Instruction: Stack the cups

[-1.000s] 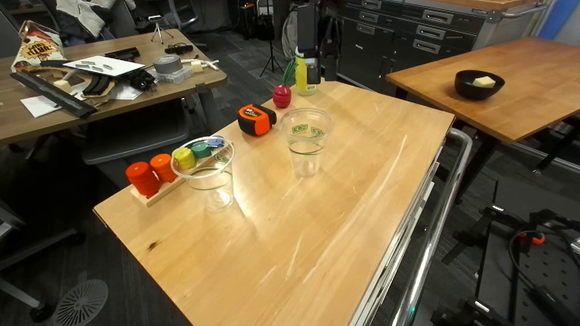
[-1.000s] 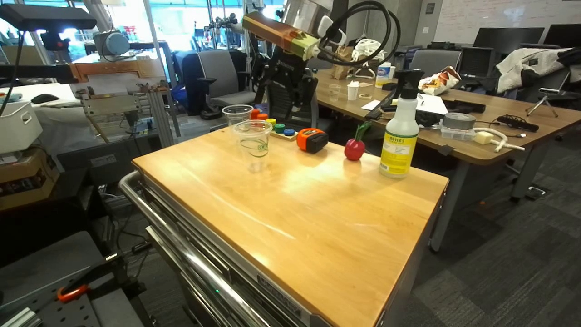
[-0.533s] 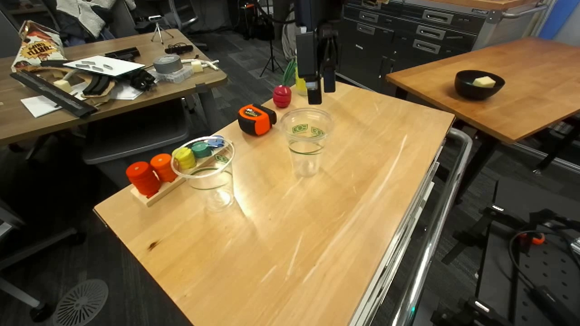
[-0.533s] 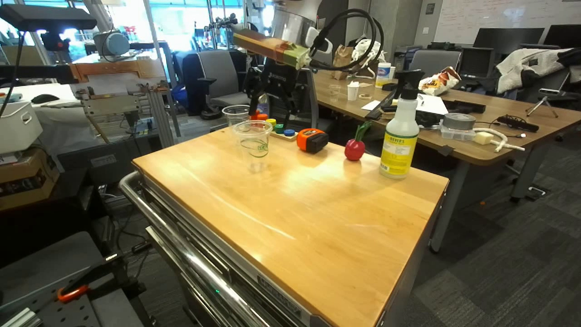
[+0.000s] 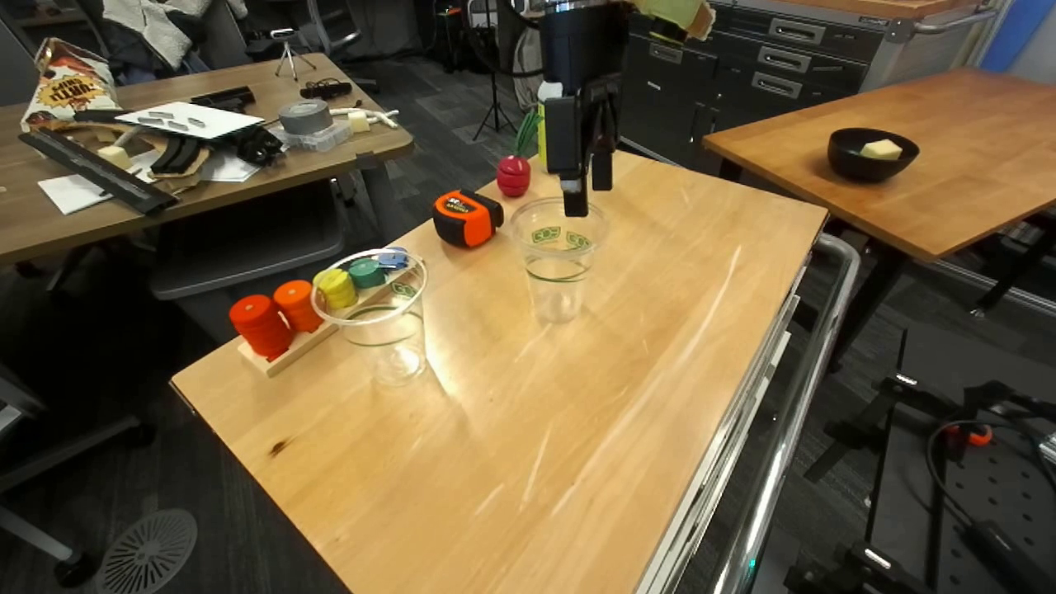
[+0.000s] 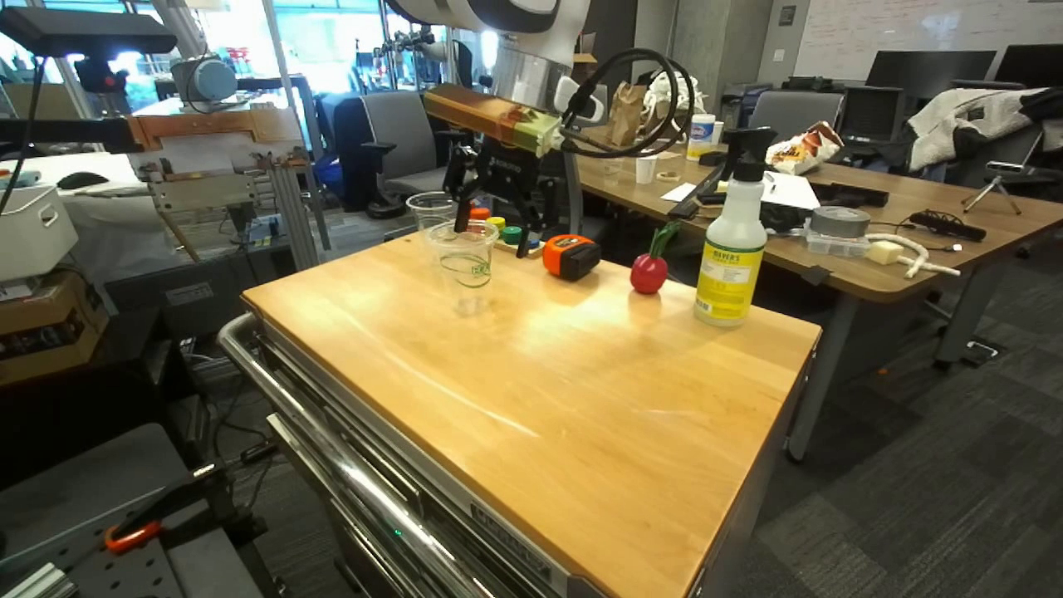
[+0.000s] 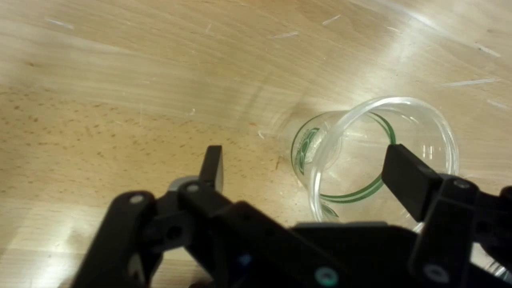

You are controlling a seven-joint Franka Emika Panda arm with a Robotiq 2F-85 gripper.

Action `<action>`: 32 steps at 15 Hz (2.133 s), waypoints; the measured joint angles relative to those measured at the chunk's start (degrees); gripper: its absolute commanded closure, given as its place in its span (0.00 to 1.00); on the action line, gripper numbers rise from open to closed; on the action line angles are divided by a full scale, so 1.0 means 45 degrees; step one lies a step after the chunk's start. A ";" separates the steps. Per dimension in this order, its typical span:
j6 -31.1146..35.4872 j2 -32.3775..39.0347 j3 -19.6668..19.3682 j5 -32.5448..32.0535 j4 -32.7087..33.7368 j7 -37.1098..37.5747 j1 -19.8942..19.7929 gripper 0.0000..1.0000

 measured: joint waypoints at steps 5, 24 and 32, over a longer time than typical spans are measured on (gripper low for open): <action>0.0904 0.0472 0.0003 -0.0124 -0.0162 0.0142 0.0024 0.30; 0.0513 -0.0864 -0.0008 -0.1657 -0.0766 0.4484 0.0199 0.99; 0.0092 -0.1657 0.0504 -0.1920 0.1064 0.5717 0.1341 0.99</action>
